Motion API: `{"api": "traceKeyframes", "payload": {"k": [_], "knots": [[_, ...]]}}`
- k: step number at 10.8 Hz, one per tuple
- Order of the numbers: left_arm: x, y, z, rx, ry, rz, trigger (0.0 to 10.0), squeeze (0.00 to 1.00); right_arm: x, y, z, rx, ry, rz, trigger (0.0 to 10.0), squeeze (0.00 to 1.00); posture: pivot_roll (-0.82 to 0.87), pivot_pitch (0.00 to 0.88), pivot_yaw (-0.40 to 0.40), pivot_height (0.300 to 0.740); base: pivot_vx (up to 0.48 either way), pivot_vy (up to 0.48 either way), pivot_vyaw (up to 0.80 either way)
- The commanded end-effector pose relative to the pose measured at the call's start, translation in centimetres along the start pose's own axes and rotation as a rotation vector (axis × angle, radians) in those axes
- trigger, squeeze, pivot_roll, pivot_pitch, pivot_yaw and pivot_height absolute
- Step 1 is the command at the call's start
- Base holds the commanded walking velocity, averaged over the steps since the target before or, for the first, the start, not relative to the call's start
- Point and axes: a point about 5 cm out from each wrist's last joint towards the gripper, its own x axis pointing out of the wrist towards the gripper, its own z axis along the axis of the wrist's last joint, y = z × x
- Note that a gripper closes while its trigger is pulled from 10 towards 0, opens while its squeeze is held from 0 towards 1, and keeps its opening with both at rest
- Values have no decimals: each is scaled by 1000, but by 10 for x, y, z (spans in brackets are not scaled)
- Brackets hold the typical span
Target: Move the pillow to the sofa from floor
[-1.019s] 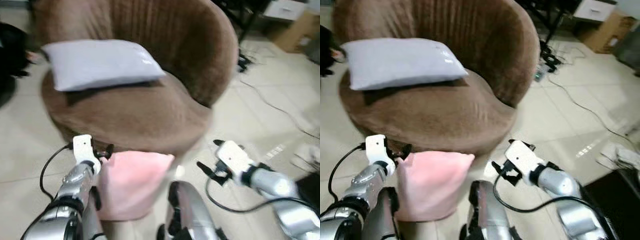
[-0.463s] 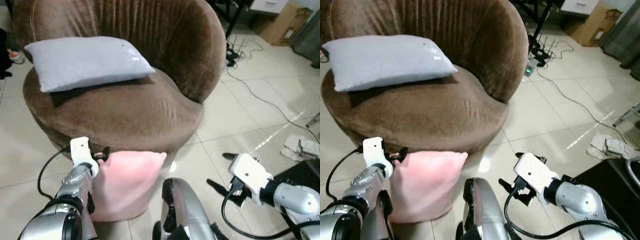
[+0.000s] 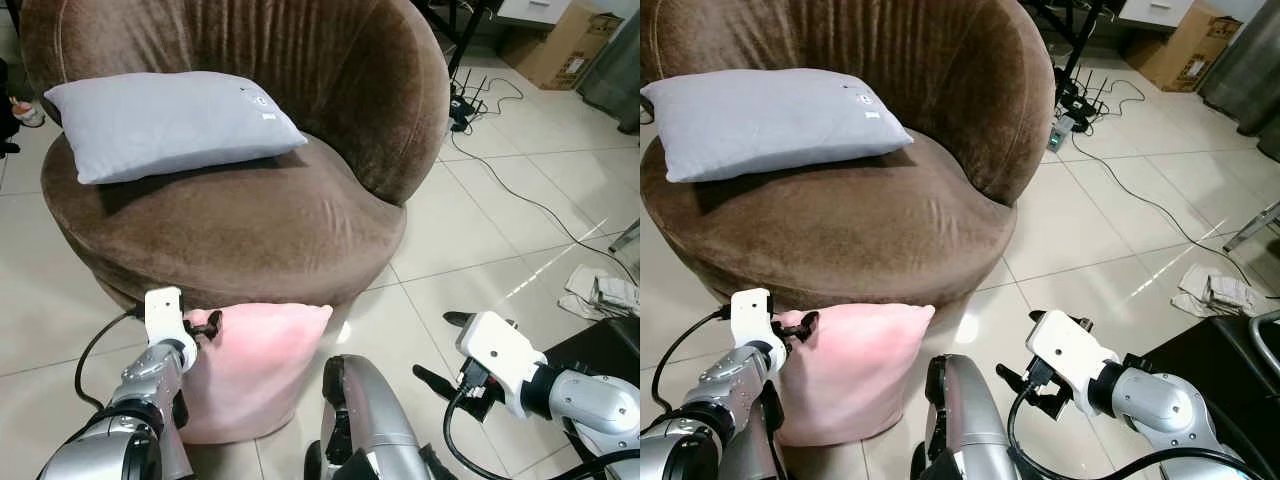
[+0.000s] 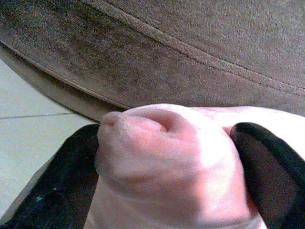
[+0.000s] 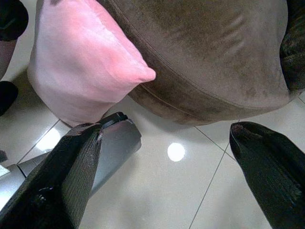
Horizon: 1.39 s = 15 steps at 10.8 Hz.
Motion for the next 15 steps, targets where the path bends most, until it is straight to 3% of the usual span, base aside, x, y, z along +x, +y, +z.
{"api": "traceKeyframes", "payload": {"k": [1, 2, 15], "knots": [[0, -5, -8, 3, 31, -8, 784, 0, -4, -3, 1, -10, 15, -3, 10000, 0, -332, 87, -239, 527, 0, 0, 0], [0, -3, -6, 7, 23, 6, 0, 0, -4, -2, 1, -10, 15, -4, 10000, 0, -332, 87, -239, 527, 0, 0, 0], [-1, 0, -7, -40, 23, 12, 0, 0, 7, -3, 3, -31, 7, -26, 10000, 0, -334, 54, -215, 527, 0, 0, 0]]}}
